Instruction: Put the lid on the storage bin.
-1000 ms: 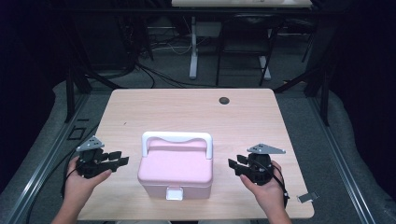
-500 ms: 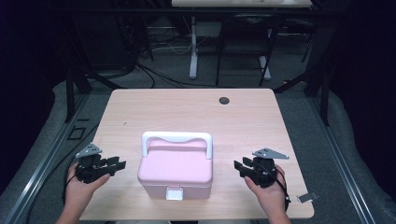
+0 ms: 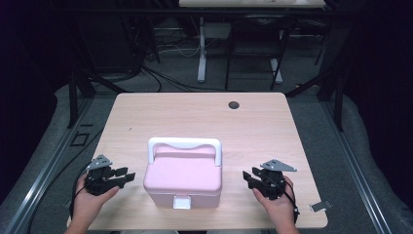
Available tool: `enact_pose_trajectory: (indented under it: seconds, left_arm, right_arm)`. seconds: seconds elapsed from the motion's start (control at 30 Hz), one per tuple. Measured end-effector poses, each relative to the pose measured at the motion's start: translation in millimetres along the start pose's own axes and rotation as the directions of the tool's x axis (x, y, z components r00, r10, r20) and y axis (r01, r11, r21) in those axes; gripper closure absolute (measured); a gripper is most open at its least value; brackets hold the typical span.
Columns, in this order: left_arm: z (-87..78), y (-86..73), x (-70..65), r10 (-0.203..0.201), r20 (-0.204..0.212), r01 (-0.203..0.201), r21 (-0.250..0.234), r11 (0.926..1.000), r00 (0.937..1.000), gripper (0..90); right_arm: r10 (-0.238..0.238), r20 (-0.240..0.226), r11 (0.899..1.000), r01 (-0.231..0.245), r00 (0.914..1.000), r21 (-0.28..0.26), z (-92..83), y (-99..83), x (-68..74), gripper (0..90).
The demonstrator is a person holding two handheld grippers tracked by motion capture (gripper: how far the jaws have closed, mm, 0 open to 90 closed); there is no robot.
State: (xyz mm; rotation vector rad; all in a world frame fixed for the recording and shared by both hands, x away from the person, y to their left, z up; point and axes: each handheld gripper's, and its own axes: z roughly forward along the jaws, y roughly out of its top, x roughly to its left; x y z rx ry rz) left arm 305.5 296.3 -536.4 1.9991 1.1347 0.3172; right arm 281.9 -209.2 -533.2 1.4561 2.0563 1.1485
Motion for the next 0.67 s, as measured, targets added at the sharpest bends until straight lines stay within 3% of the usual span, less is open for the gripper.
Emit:
enact_pose_trajectory:
  seconds: [0.03,0.27,0.3,0.67]
  left_arm:
    - [1.3,-1.1,0.2,0.001,-0.004,-0.001,0.001,1.0000,1.0000,55.0]
    - [5.6,-5.1,1.9,-0.006,-0.024,0.007,0.023,0.9997,0.9997,52.6]
    - [6.3,-5.6,2.0,-0.006,-0.028,0.006,0.018,0.9998,0.9996,52.3]
    - [10.7,-8.8,4.5,-0.034,-0.040,0.035,0.032,0.9989,0.9986,50.2]
  right_arm:
    - [0.009,-0.026,1.000,-0.009,0.9996,0.002,1.6,-1.0,-0.8,56.7]
    - [0.006,-0.029,1.000,-0.005,0.9996,0.022,8.9,-4.2,2.5,56.4]
    - [0.002,-0.046,1.000,-0.001,0.9989,0.019,9.9,-4.7,3.0,56.2]
    - [-0.025,-0.035,0.999,0.025,0.9991,0.019,13.3,-6.3,6.8,54.6]
